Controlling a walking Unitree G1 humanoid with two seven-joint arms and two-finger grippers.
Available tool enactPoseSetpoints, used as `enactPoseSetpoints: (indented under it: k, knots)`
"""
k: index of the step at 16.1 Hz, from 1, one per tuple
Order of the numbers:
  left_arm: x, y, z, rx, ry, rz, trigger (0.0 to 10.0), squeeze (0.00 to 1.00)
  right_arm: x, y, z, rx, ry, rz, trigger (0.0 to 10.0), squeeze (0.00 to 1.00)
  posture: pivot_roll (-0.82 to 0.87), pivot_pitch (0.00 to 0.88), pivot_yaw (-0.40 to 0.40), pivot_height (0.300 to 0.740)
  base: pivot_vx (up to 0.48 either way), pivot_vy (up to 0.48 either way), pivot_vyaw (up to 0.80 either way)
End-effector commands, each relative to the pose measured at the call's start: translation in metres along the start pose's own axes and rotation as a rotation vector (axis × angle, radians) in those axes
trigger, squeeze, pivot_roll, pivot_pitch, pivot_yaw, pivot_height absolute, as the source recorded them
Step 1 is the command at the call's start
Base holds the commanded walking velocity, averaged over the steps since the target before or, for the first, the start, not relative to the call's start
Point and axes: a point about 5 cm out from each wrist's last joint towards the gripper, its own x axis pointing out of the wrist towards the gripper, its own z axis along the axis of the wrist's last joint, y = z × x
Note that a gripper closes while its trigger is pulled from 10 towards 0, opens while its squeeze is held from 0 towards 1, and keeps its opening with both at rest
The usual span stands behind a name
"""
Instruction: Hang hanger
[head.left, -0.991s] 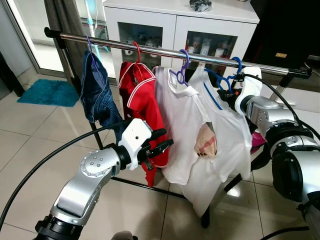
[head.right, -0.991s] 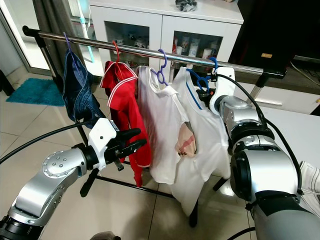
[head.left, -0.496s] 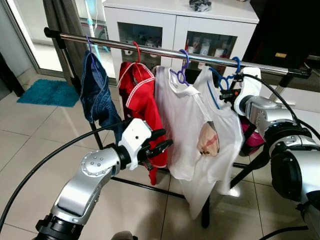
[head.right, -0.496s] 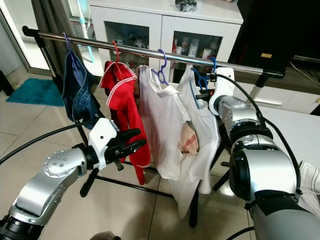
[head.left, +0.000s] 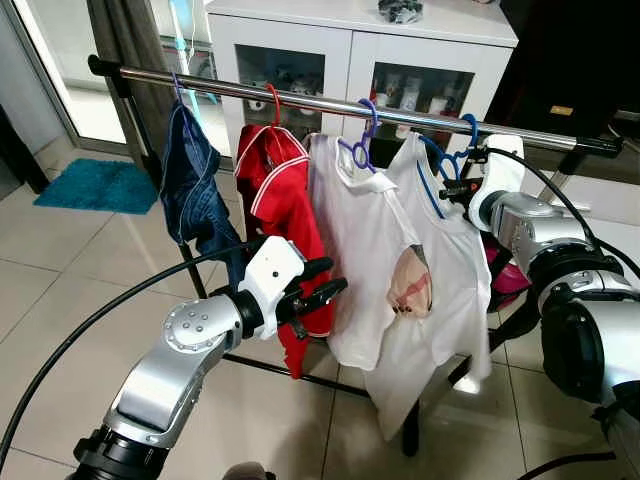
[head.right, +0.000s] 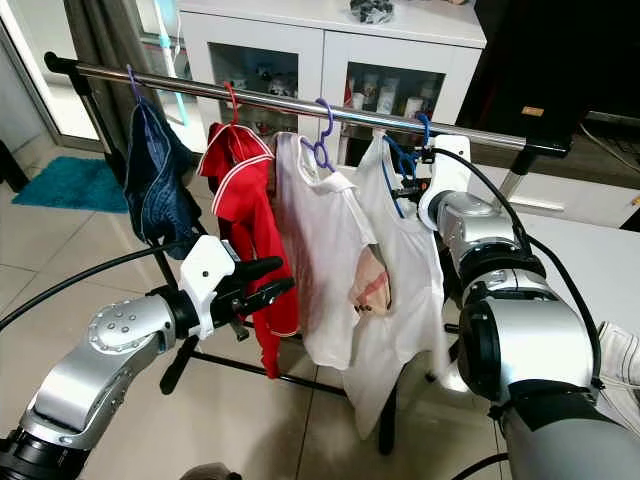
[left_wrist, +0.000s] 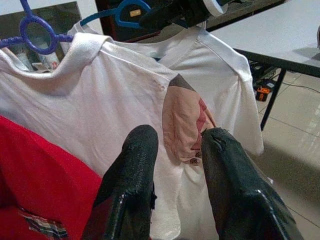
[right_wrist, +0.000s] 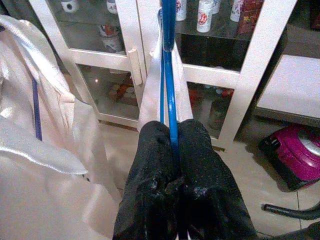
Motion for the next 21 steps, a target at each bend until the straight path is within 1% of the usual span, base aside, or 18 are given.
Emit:
enactPoseSetpoints:
  k: [1,2,3,4,5,6,8,11,12,14,15,16,19,21]
  knots:
    - [0.003,0.001,0.001,0.012,0.006,-0.004,10.0,0.0,0.001,0.002,0.005,0.013,-0.002,0.0,0.0,0.0,0.12,0.0,-0.044,0.74,0.0,0.0,0.0]
    - [0.003,0.006,-0.002,0.0,0.019,0.061,10.0,0.0,-0.001,-0.004,0.009,0.033,-0.036,-0.016,0.0,0.0,0.12,0.0,-0.048,0.74,0.0,0.0,0.0]
    - [0.003,0.008,-0.003,-0.007,0.025,0.09,10.0,0.0,-0.002,-0.006,0.01,0.039,-0.05,-0.021,0.0,0.0,0.12,0.0,-0.048,0.74,0.0,0.0,0.0]
    - [0.002,0.012,-0.006,-0.021,0.029,0.155,10.0,0.0,-0.004,-0.011,0.015,0.034,-0.084,-0.02,0.0,0.0,0.11,0.0,-0.039,0.74,0.0,0.0,0.0]
    - [0.002,0.013,-0.006,-0.022,0.029,0.17,10.0,0.0,-0.005,-0.012,0.016,0.035,-0.093,-0.018,0.0,0.0,0.11,0.0,-0.038,0.74,0.0,0.0,0.0]
    - [0.001,0.014,-0.008,-0.042,0.011,0.214,10.0,0.0,-0.008,-0.015,0.018,0.059,-0.128,0.006,0.0,0.0,0.09,0.0,-0.035,0.74,0.0,0.0,0.0]
    - [0.002,0.013,-0.011,-0.056,0.004,0.242,10.0,0.0,-0.012,-0.02,0.016,0.085,-0.163,0.023,0.0,0.0,0.09,0.0,-0.034,0.74,0.0,0.0,0.0]
    - [0.004,0.011,-0.011,-0.061,-0.006,0.255,10.0,0.0,-0.015,-0.021,0.013,0.081,-0.175,0.031,0.0,0.0,0.08,0.0,-0.03,0.74,0.0,0.0,0.0]
    - [0.005,0.009,-0.011,-0.066,-0.016,0.265,10.0,0.0,-0.02,-0.02,0.006,0.044,-0.206,0.029,0.0,0.0,0.07,0.0,-0.036,0.74,0.0,0.0,0.0]
    - [0.005,0.007,-0.014,-0.06,-0.01,0.273,10.0,0.0,-0.033,-0.014,-0.007,0.029,-0.273,0.042,0.0,0.0,0.07,0.0,-0.04,0.74,0.0,0.0,0.0]
    - [0.004,0.006,-0.016,-0.047,-0.005,0.283,10.0,0.0,-0.042,-0.009,-0.019,0.017,-0.31,0.047,0.0,0.0,0.06,0.0,-0.037,0.74,0.0,0.0,0.0]
    - [0.004,0.005,-0.016,-0.045,-0.024,0.292,10.0,0.0,-0.054,-0.002,-0.036,-0.013,-0.332,0.046,0.0,0.0,0.06,0.0,-0.035,0.74,0.0,0.0,0.0]
    - [0.002,0.002,-0.019,-0.066,-0.032,0.306,10.0,0.0,-0.071,0.01,-0.061,0.035,-0.318,0.022,0.0,0.0,0.06,0.0,-0.049,0.74,0.0,0.0,0.0]
    - [0.0,0.004,-0.021,-0.096,-0.041,0.347,10.0,0.0,-0.085,0.02,-0.081,0.056,-0.252,-0.017,0.0,0.0,0.06,0.0,-0.06,0.74,0.0,0.0,0.0]
